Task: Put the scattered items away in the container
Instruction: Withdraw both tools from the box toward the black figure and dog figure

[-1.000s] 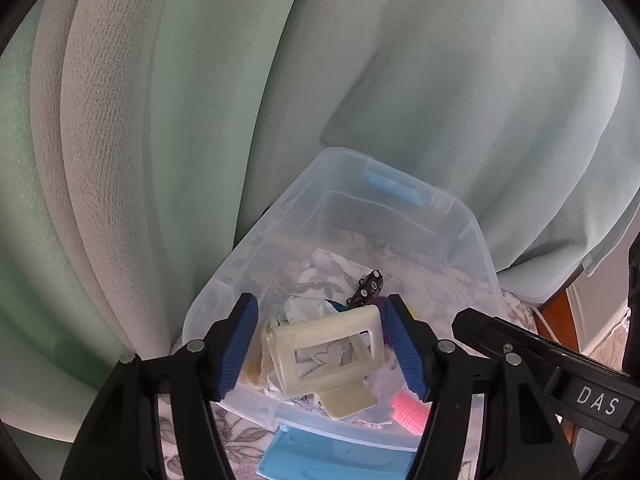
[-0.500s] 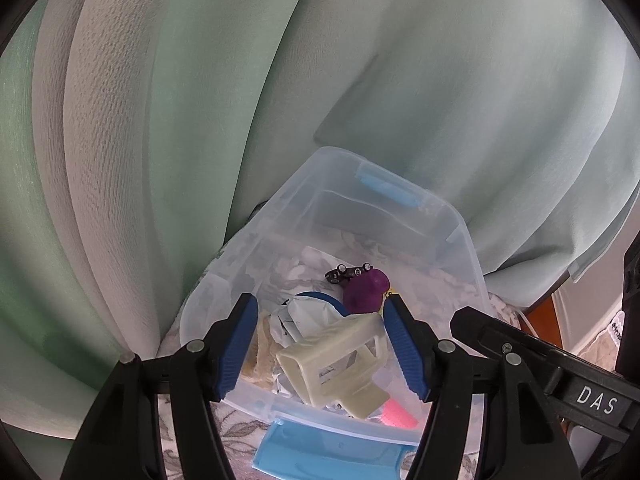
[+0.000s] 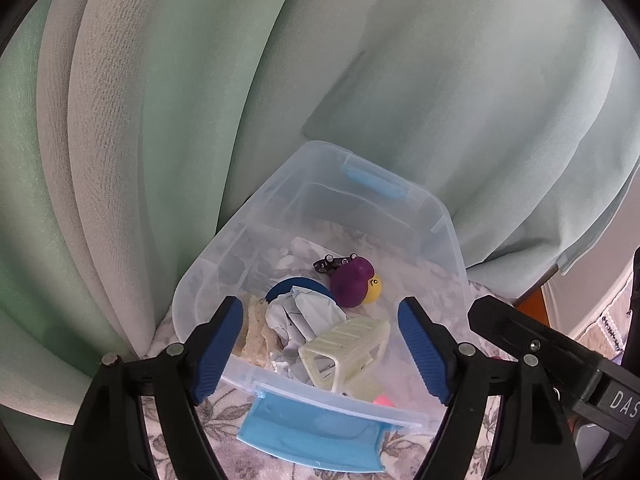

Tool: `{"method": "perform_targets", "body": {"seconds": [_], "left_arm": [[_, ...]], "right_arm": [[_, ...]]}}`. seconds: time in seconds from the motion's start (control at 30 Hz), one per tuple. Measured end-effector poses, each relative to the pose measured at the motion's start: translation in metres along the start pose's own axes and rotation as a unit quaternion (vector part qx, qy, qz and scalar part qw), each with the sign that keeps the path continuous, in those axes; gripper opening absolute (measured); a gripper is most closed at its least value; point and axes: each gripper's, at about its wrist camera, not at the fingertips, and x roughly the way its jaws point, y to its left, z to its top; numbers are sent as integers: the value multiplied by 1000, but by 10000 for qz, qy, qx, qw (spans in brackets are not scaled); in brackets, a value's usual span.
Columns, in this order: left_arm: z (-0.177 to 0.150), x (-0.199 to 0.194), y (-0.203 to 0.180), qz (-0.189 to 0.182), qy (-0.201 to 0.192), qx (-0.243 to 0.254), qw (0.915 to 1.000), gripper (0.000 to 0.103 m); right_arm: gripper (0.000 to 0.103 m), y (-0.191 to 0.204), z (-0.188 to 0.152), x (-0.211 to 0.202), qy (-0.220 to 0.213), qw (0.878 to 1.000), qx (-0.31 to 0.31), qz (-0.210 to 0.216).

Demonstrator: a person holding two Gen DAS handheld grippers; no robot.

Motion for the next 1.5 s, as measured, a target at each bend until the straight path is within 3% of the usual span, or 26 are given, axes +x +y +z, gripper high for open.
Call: {"method": "perform_targets", "body": {"seconds": [0.37, 0.47, 0.63, 0.73, 0.93, 1.5], "left_arm": [[-3, -7, -30, 77, -22, 365, 9993, 82], [-4, -8, -38, 66, -44, 444, 9990, 90], [-6, -10, -52, 29, -55, 579, 9983, 90], [-7, -12, -60, 27, -98, 676, 9977, 90], [-8, -14, -77, 35, -151, 858, 9962, 91], [-17, 6, -161, -307, -96, 1692, 9851, 91]], "right_arm": [[84, -14, -7, -33, -301, 9995, 134, 23], [85, -21, -9, -40, -354, 9992, 210, 1], [87, -34, -13, -52, -484, 9982, 351, -22], [95, -42, -16, -59, -571, 9974, 435, -25], [102, -59, -20, -73, -741, 9955, 596, -15], [103, -133, -34, -111, -1266, 9835, 1260, -283]]}}
